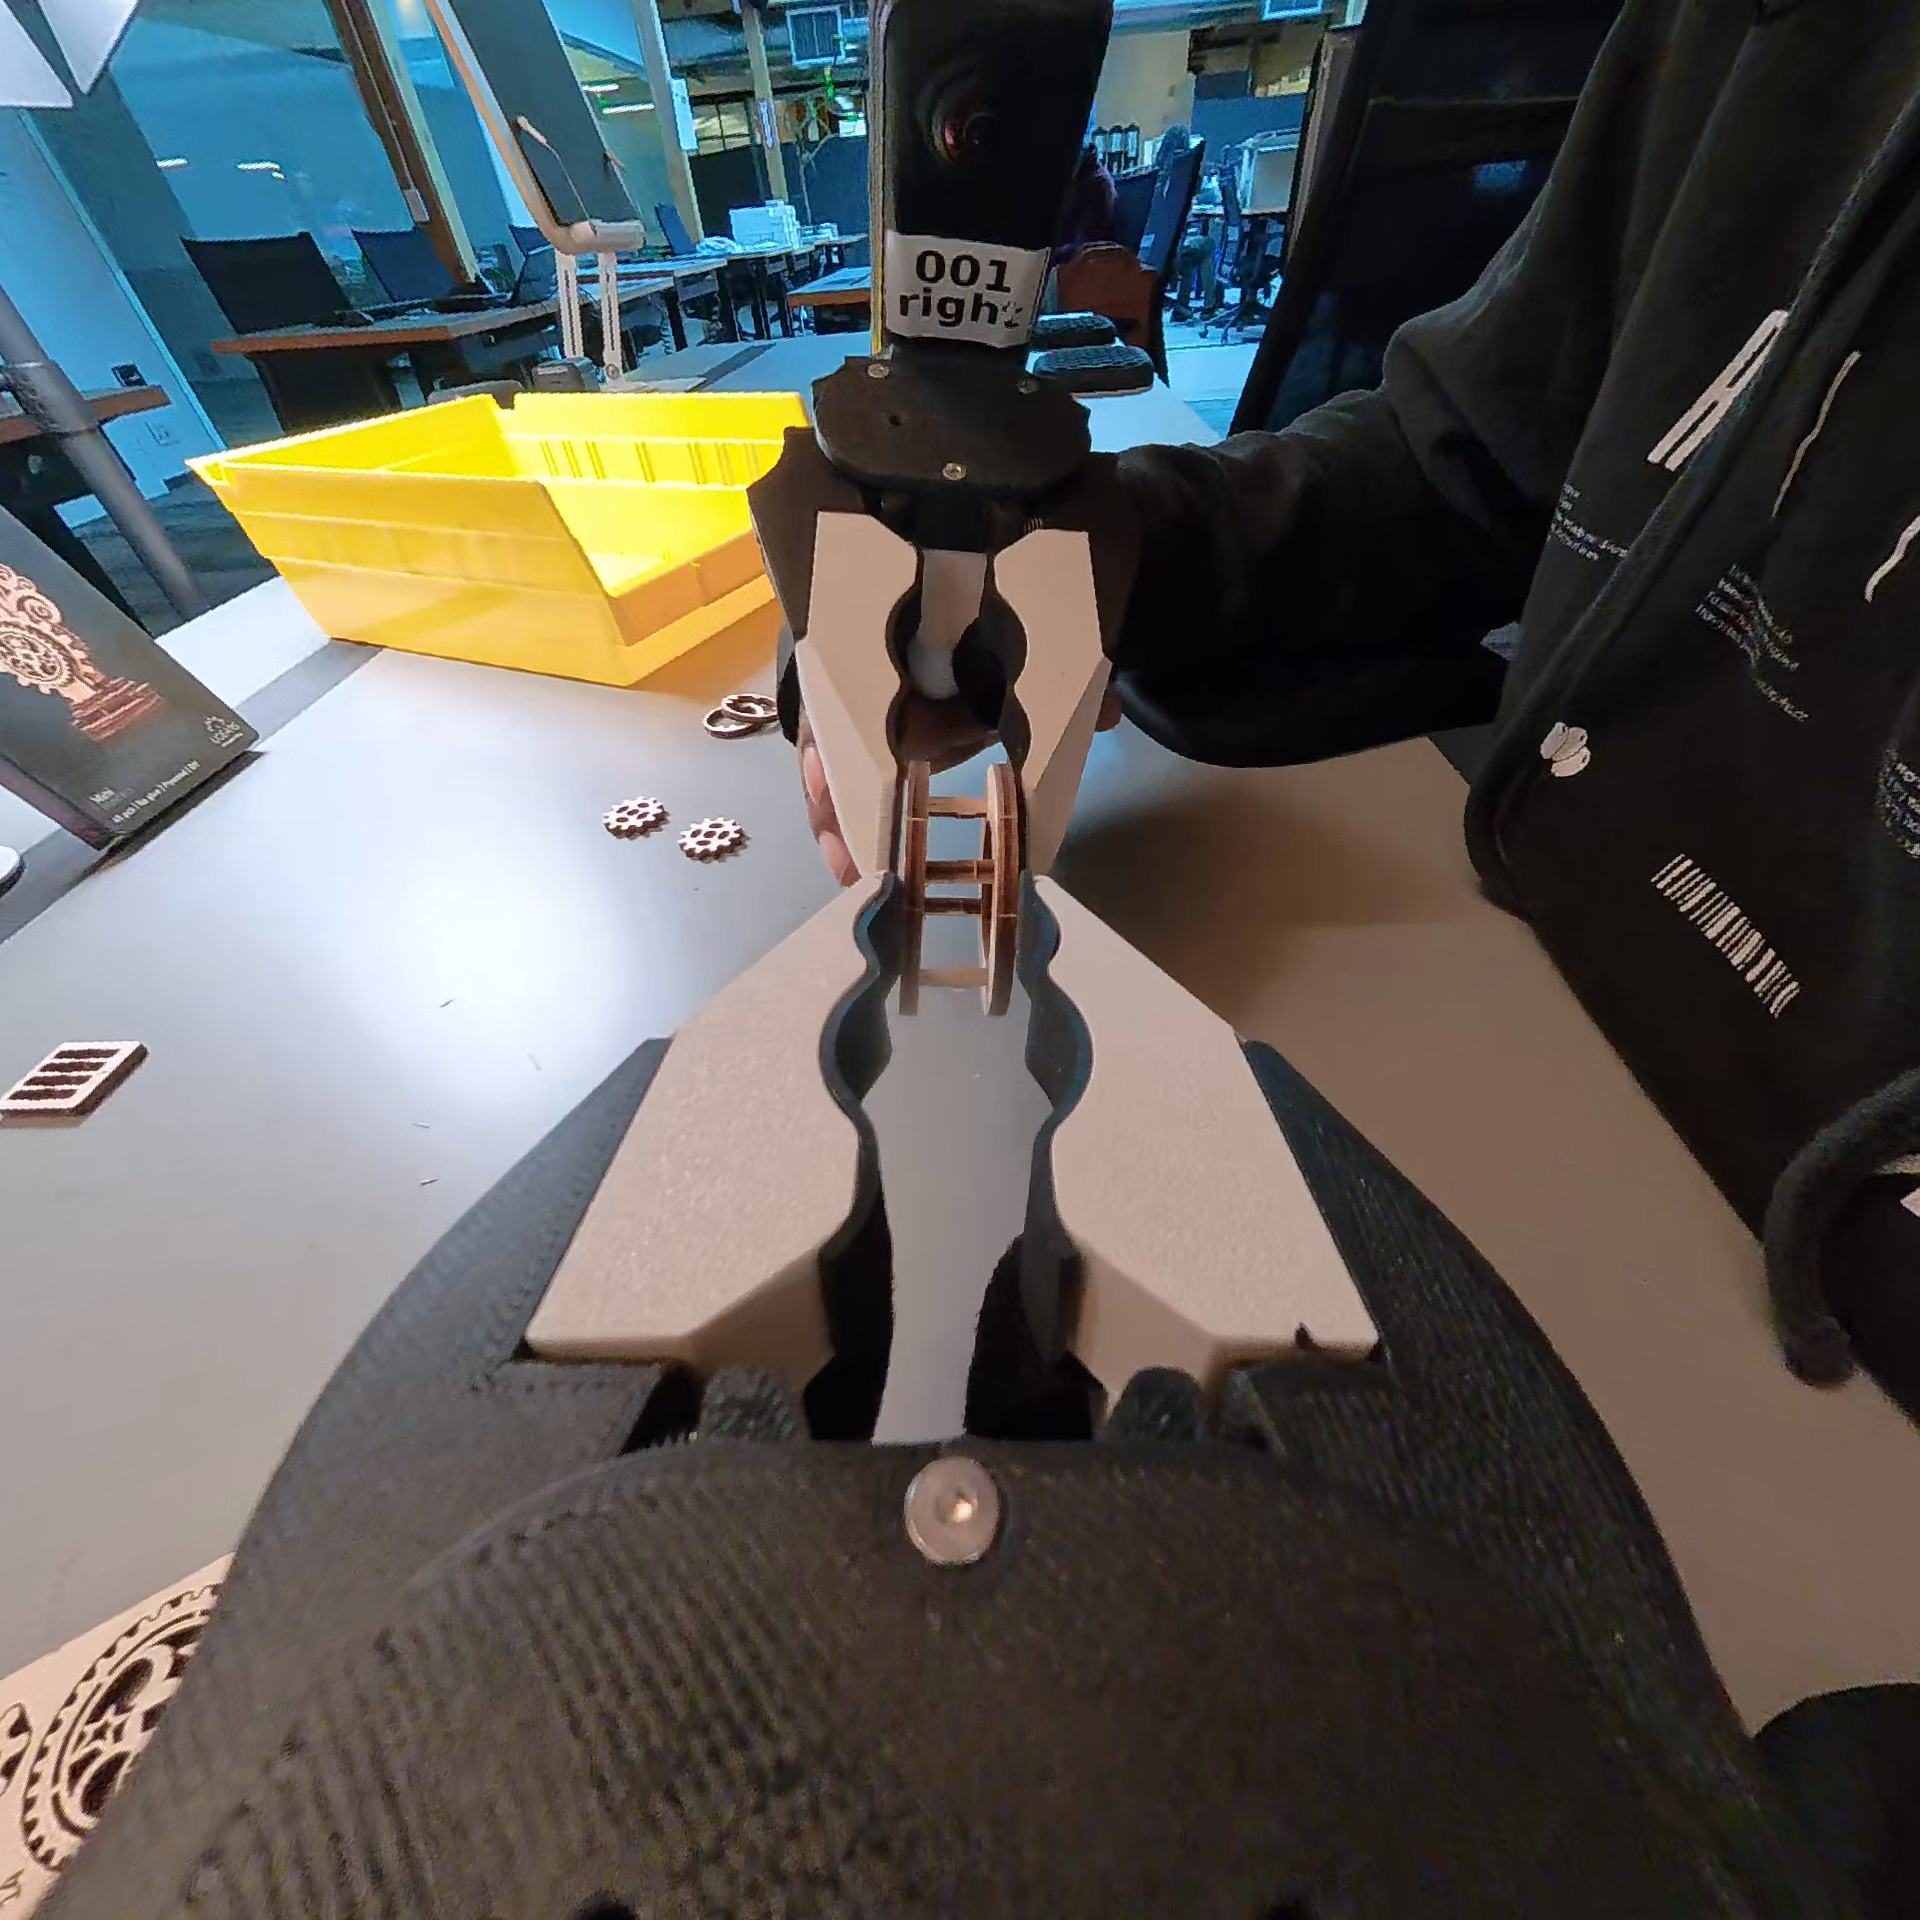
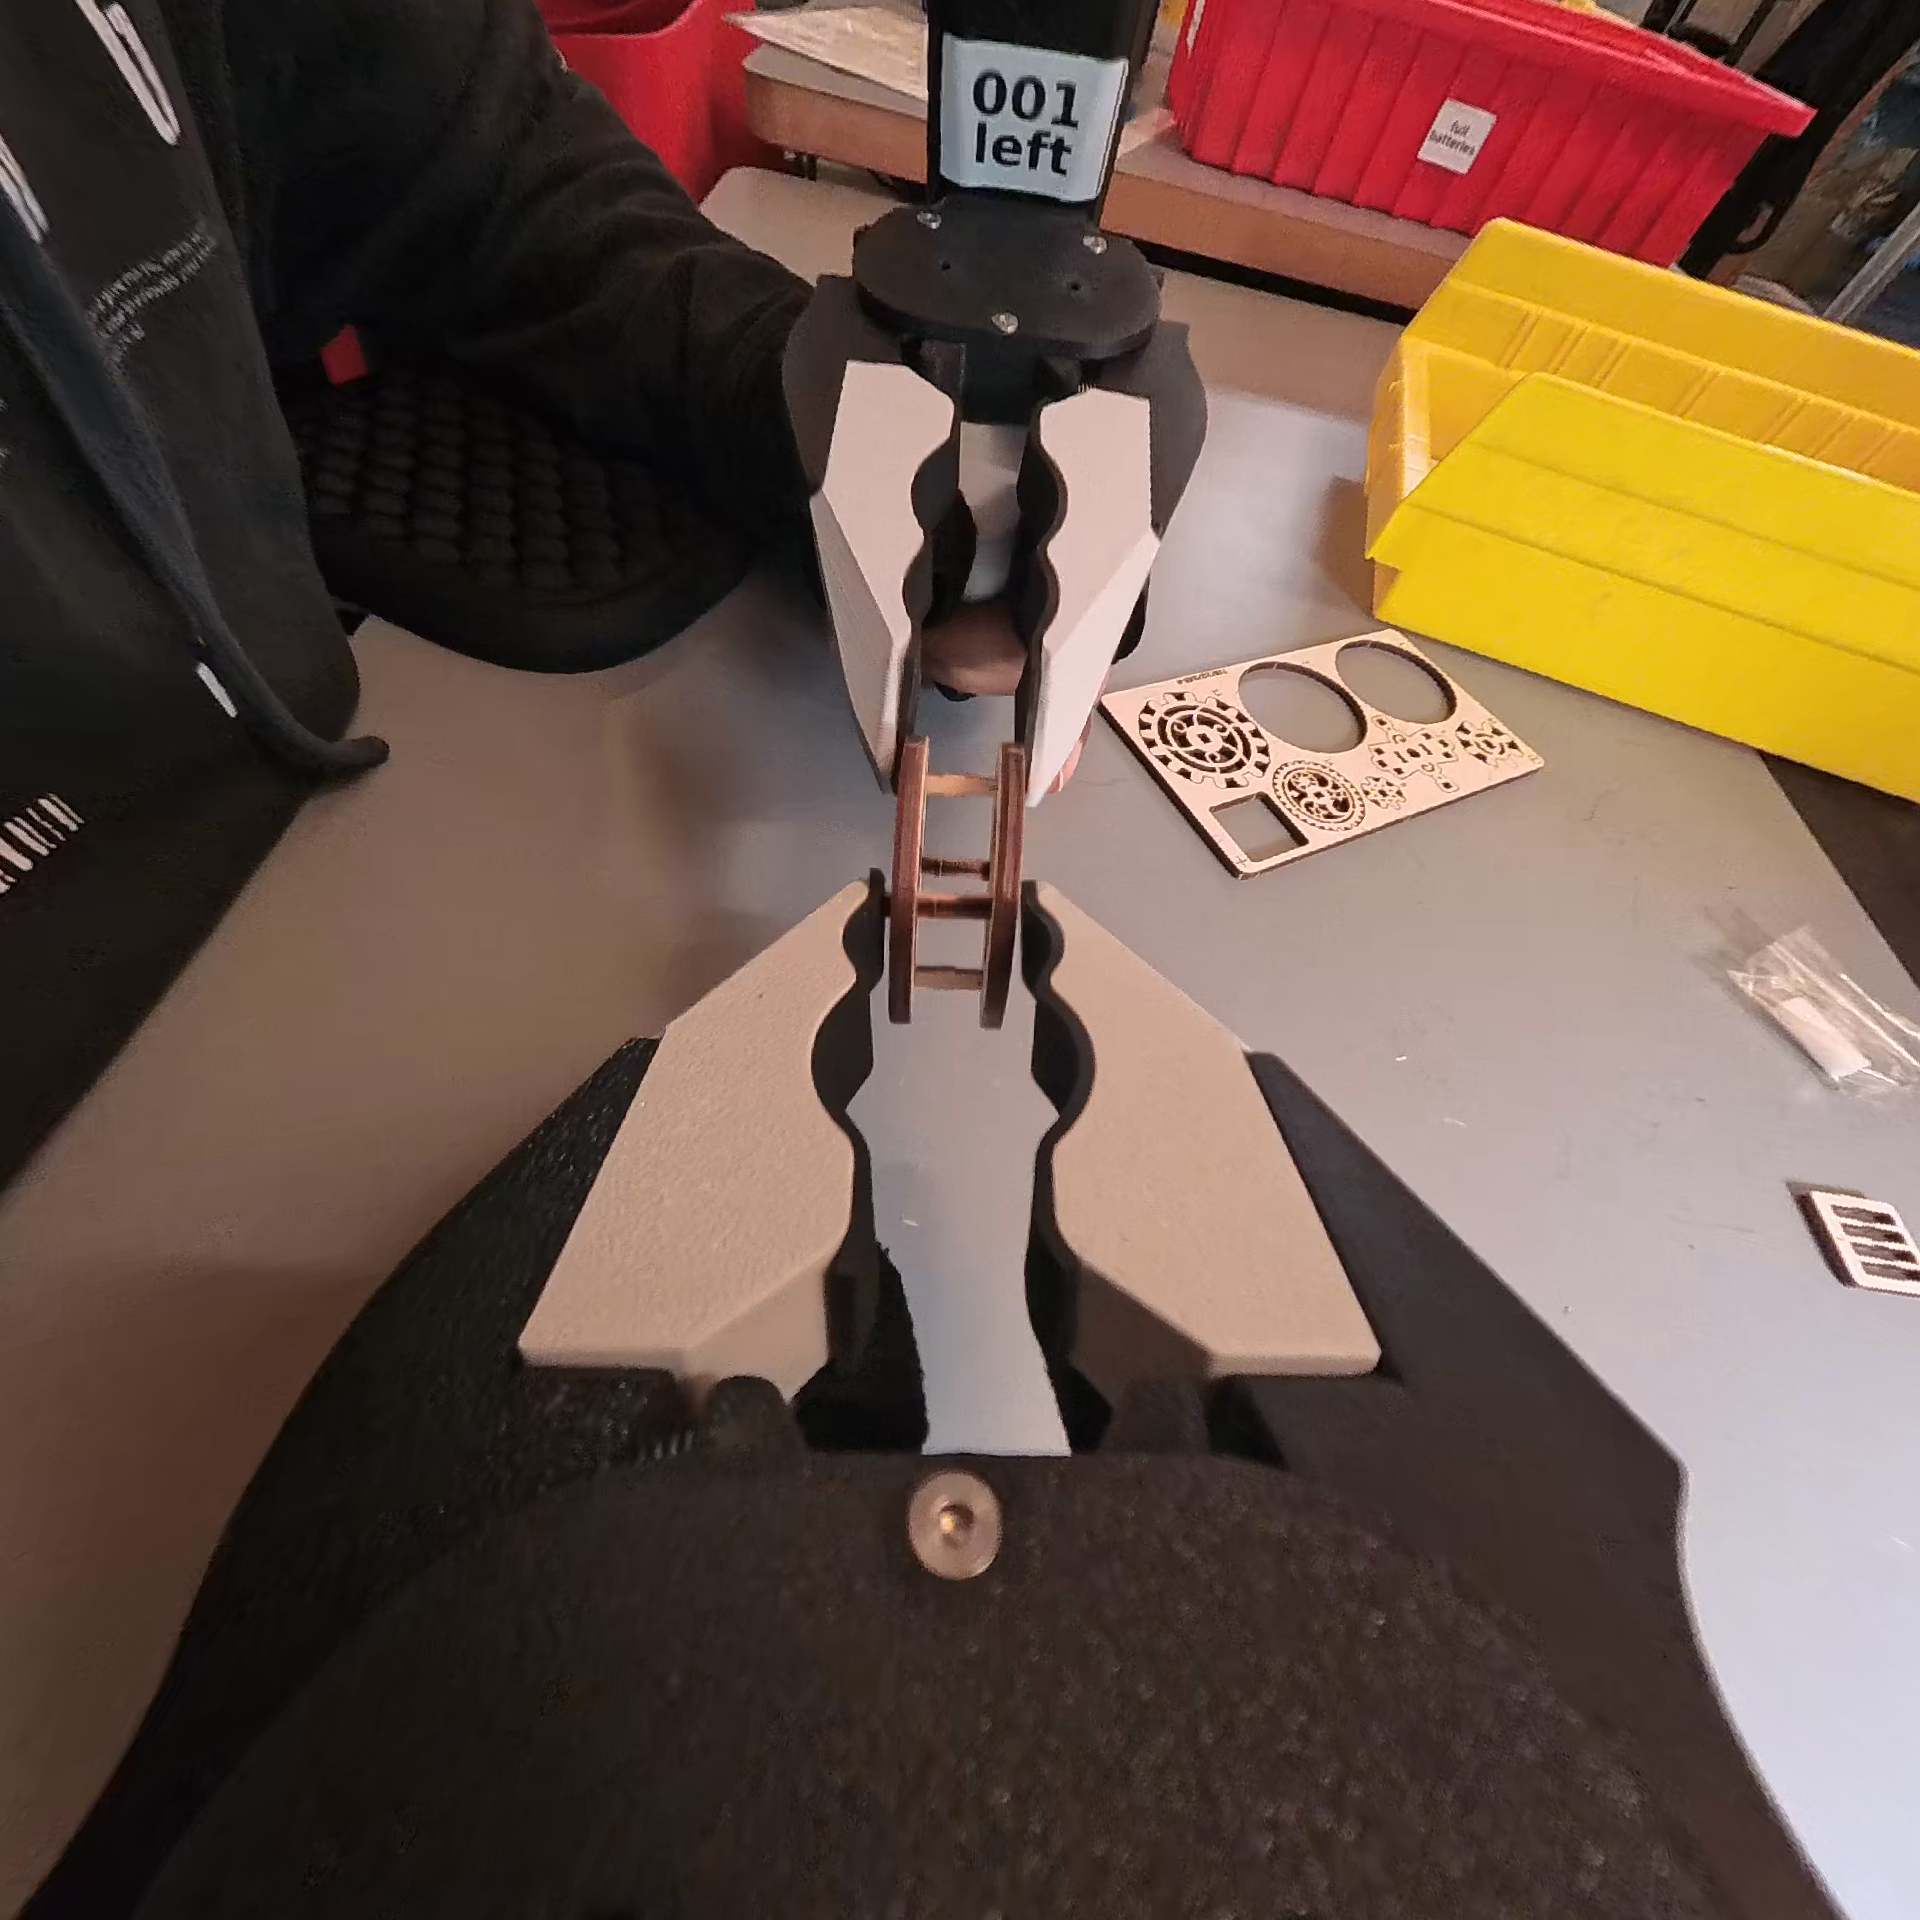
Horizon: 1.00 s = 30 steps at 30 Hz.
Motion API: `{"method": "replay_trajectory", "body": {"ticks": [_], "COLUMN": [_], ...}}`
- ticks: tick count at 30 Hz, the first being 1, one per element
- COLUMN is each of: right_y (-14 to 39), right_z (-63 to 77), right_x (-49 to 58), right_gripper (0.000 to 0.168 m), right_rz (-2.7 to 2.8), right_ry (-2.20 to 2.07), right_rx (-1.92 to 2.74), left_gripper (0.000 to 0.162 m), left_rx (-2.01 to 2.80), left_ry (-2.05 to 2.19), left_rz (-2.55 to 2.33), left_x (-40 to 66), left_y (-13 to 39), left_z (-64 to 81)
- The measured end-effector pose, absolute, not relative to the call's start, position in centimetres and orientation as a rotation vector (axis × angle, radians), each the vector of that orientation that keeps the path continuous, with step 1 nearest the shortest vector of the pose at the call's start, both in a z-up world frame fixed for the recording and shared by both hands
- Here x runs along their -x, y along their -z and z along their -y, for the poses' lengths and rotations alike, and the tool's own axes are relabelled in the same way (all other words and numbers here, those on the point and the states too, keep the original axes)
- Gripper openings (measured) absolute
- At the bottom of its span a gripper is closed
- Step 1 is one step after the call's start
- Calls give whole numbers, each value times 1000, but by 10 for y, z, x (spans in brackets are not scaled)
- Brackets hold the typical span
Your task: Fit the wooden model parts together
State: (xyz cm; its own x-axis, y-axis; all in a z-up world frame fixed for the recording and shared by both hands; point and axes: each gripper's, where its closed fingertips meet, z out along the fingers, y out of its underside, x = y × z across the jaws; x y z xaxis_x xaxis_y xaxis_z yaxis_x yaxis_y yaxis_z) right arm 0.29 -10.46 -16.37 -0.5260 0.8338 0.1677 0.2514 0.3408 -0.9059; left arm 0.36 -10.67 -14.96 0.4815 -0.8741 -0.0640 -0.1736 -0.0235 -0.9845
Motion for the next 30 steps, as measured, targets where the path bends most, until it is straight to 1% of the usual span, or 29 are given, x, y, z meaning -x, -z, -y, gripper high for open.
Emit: {"method": "replay_trajectory", "body": {"ticks": [18, 22, 23, 24, 30], "right_y": [164, 172, 176, 176, 174], "right_z": [106, 105, 105, 108, 108], "right_x": [-1, 0, 0, -1, -1], "right_gripper": [21, 21, 21, 21, 21], "right_rz": [1954, 1987, 2005, 2013, 1998], "right_ry": [-1253, -1187, -1155, -1165, -1192], "right_rx": [989, 1001, 995, 984, 978], "left_gripper": [19, 23, 23, 19, 18], "left_rx": [1517, 1507, 1508, 1521, 1571], "left_ry": [749, 714, 724, 734, 723], "left_rz": [-934, -934, -942, -953, -974], "left_x": [-3, -1, -3, -4, -5], "left_y": [152, 152, 152, 154, 159], "left_z": [105, 104, 106, 107, 107]}}
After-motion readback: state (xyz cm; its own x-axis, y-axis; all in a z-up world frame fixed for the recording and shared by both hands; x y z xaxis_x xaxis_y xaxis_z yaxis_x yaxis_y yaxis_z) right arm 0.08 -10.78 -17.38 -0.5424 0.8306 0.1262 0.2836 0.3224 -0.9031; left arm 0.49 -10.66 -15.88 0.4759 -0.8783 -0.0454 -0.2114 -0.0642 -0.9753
